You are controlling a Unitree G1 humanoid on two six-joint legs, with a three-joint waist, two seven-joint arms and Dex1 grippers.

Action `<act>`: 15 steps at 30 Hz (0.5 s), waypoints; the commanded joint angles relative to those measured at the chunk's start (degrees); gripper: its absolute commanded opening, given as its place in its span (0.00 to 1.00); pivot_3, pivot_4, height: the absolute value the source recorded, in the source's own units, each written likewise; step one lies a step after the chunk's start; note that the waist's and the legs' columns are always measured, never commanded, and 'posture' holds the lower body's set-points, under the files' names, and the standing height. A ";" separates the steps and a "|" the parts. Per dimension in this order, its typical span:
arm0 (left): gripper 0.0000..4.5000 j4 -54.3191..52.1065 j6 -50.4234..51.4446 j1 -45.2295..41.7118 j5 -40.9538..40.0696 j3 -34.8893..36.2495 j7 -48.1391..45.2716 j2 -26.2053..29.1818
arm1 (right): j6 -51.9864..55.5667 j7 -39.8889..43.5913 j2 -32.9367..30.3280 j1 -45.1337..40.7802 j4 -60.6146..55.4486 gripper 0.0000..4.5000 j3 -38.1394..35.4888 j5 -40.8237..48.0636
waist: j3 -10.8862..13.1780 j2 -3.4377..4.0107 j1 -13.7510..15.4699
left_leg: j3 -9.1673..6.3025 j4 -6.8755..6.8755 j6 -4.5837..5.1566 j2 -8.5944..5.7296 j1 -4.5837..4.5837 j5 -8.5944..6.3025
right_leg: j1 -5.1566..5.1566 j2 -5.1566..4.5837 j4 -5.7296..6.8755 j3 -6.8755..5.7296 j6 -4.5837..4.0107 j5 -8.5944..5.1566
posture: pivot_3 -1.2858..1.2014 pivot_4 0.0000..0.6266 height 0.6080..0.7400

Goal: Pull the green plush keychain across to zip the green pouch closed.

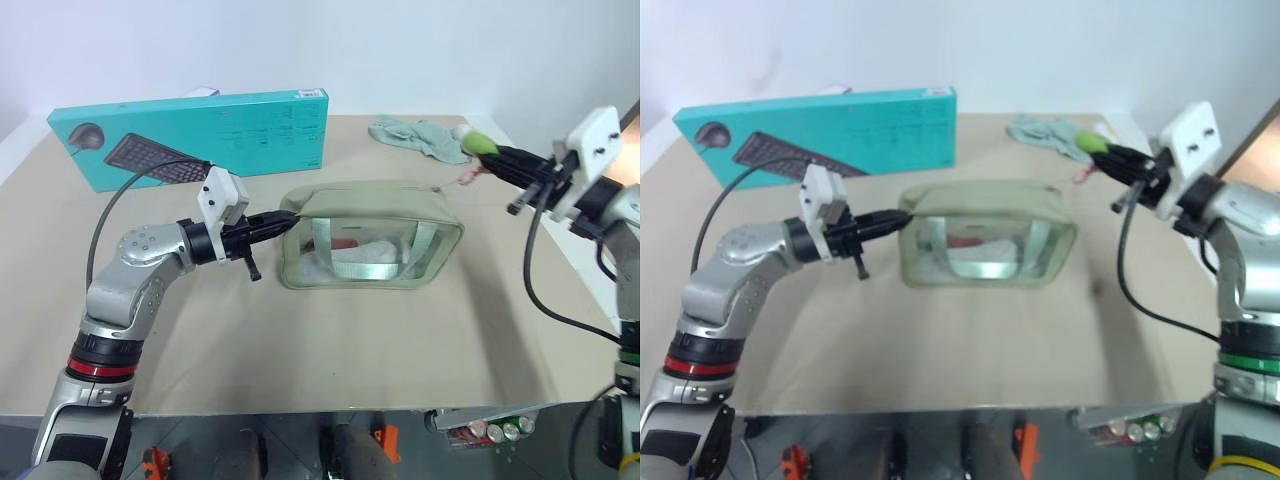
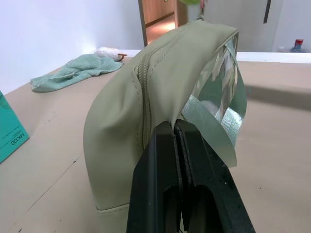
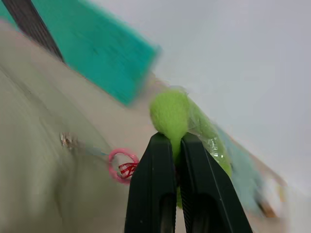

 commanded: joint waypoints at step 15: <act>0.00 -0.57 -0.31 -0.78 1.20 -0.16 1.57 -0.93 | -16.91 -15.91 5.51 9.92 12.74 0.01 -0.51 -10.03 | -0.02 0.05 -0.21 | 0.00 0.01 0.00 0.02 0.18 0.02 | 0.06 0.08 0.03 0.16 0.08 0.08 | 0.52 0.24 1.00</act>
